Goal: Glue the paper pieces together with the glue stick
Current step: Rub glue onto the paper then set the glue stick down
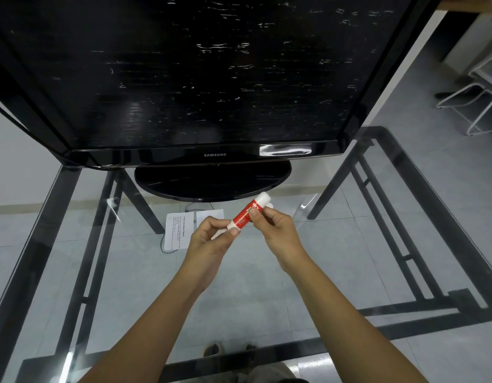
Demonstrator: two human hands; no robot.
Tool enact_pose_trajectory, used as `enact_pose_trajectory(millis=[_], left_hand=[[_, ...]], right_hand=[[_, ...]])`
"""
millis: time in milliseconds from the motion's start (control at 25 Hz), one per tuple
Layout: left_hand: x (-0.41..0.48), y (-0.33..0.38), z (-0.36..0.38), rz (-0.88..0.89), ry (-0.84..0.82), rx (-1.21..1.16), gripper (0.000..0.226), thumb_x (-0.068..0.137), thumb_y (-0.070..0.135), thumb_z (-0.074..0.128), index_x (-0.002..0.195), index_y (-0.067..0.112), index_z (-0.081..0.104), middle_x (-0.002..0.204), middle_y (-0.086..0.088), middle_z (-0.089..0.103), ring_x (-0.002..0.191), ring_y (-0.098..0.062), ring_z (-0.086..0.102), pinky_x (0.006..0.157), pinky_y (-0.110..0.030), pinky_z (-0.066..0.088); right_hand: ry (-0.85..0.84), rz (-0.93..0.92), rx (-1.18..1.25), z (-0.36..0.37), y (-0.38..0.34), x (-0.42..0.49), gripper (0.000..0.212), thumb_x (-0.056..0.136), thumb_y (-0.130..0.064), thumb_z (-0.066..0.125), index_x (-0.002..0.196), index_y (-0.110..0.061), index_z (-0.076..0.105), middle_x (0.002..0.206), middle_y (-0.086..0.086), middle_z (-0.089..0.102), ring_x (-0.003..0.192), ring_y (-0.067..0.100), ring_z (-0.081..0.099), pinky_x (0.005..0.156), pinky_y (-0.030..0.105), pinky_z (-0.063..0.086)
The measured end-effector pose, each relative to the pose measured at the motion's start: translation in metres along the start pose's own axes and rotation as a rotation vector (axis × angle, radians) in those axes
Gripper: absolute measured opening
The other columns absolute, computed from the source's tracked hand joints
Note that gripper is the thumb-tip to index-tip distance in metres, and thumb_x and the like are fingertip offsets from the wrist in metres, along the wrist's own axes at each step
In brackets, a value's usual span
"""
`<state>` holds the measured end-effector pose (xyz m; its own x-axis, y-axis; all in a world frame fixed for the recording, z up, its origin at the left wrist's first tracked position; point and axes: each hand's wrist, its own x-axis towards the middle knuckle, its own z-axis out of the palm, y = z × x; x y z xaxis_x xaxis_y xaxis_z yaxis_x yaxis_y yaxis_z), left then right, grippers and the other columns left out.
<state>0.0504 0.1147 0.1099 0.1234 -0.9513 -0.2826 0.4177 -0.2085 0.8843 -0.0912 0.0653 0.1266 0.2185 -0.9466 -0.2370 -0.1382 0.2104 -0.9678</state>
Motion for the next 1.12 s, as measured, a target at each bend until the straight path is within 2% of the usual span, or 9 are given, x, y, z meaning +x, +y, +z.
enact_pose_trajectory(millis=[80, 160, 280, 360, 640, 800, 920, 1040, 1120], left_hand=[[0.0003, -0.0024, 0.0012, 0.034, 0.016, 0.066, 0.014, 0.073, 0.018, 0.07, 0.082, 0.026, 0.062, 0.094, 0.008, 0.067, 0.099, -0.018, 0.061, 0.081, -0.025, 0.046], [0.0017, -0.0034, 0.0016, 0.005, 0.033, 0.055, 0.017, 0.079, 0.019, 0.067, 0.094, 0.026, 0.061, 0.097, 0.004, 0.065, 0.096, -0.018, 0.063, 0.08, -0.024, 0.048], [0.0027, -0.0004, 0.0022, -0.151, 0.039, -0.082, 0.021, 0.088, 0.032, 0.056, 0.102, 0.016, 0.06, 0.083, -0.006, 0.068, 0.077, -0.018, 0.069, 0.071, -0.023, 0.055], [0.0018, -0.0012, 0.002, -0.159, 0.022, -0.039, 0.02, 0.09, 0.029, 0.054, 0.099, 0.012, 0.061, 0.078, -0.009, 0.066, 0.07, -0.014, 0.066, 0.066, -0.021, 0.054], [-0.0003, -0.0019, 0.0011, -0.04, 0.019, -0.058, 0.021, 0.071, 0.025, 0.07, 0.088, 0.017, 0.062, 0.1, -0.006, 0.068, 0.09, -0.019, 0.068, 0.076, -0.02, 0.053], [0.001, -0.0055, 0.0023, 0.027, 0.059, 0.075, 0.017, 0.078, 0.01, 0.069, 0.087, 0.022, 0.06, 0.097, 0.005, 0.066, 0.1, -0.019, 0.061, 0.081, -0.025, 0.047], [0.0031, -0.0043, 0.003, -0.069, 0.071, -0.046, 0.024, 0.083, 0.016, 0.064, 0.107, 0.018, 0.058, 0.098, -0.002, 0.066, 0.092, -0.018, 0.065, 0.078, -0.024, 0.05], [0.0023, -0.0013, 0.0035, -0.127, 0.061, -0.06, 0.02, 0.09, 0.027, 0.054, 0.101, 0.012, 0.063, 0.082, -0.007, 0.069, 0.073, -0.014, 0.065, 0.069, -0.02, 0.054], [0.0007, -0.0022, 0.0034, -0.07, 0.029, -0.032, 0.017, 0.089, 0.023, 0.055, 0.097, 0.01, 0.064, 0.083, -0.006, 0.067, 0.075, -0.013, 0.064, 0.071, -0.019, 0.053]], right_hand=[[-0.013, 0.005, 0.001, 0.0002, 0.0016, 0.0, 0.017, 0.086, -0.042, 0.057, 0.093, -0.029, 0.065, 0.09, -0.012, 0.066, 0.09, 0.006, 0.061, 0.07, 0.009, 0.04], [-0.014, 0.005, 0.002, -0.0009, 0.0015, 0.0, 0.023, 0.086, -0.042, 0.056, 0.097, -0.025, 0.066, 0.092, -0.009, 0.067, 0.094, 0.008, 0.06, 0.075, 0.011, 0.039], [-0.023, 0.005, 0.0, -0.0027, -0.0007, 0.0003, 0.015, 0.086, -0.043, 0.057, 0.087, -0.03, 0.066, 0.086, -0.011, 0.066, 0.09, 0.007, 0.06, 0.074, 0.012, 0.04], [-0.022, -0.001, -0.01, -0.0031, -0.0016, 0.0006, 0.015, 0.085, -0.043, 0.057, 0.083, -0.031, 0.065, 0.083, -0.009, 0.065, 0.088, 0.007, 0.06, 0.073, 0.011, 0.042], [-0.017, 0.0, -0.038, -0.0027, -0.0019, 0.0008, 0.01, 0.084, -0.045, 0.057, 0.082, -0.037, 0.063, 0.083, -0.018, 0.065, 0.085, 0.001, 0.061, 0.065, 0.006, 0.039], [-0.031, 0.008, -0.025, -0.0009, -0.0006, 0.0008, 0.01, 0.085, -0.044, 0.057, 0.085, -0.036, 0.063, 0.087, -0.019, 0.065, 0.088, 0.001, 0.06, 0.068, 0.006, 0.037], [-0.032, 0.005, -0.017, -0.0014, -0.0015, 0.002, 0.012, 0.084, -0.045, 0.057, 0.084, -0.036, 0.065, 0.087, -0.016, 0.066, 0.09, 0.002, 0.061, 0.073, 0.01, 0.039], [-0.03, -0.014, -0.013, -0.0027, -0.0023, 0.0033, 0.013, 0.084, -0.045, 0.058, 0.076, -0.039, 0.067, 0.08, -0.012, 0.067, 0.084, 0.004, 0.062, 0.07, 0.01, 0.043], [-0.027, -0.028, -0.017, -0.0031, -0.0006, 0.0045, 0.014, 0.085, -0.044, 0.059, 0.076, -0.037, 0.067, 0.083, -0.001, 0.068, 0.086, 0.016, 0.061, 0.07, 0.011, 0.044]])
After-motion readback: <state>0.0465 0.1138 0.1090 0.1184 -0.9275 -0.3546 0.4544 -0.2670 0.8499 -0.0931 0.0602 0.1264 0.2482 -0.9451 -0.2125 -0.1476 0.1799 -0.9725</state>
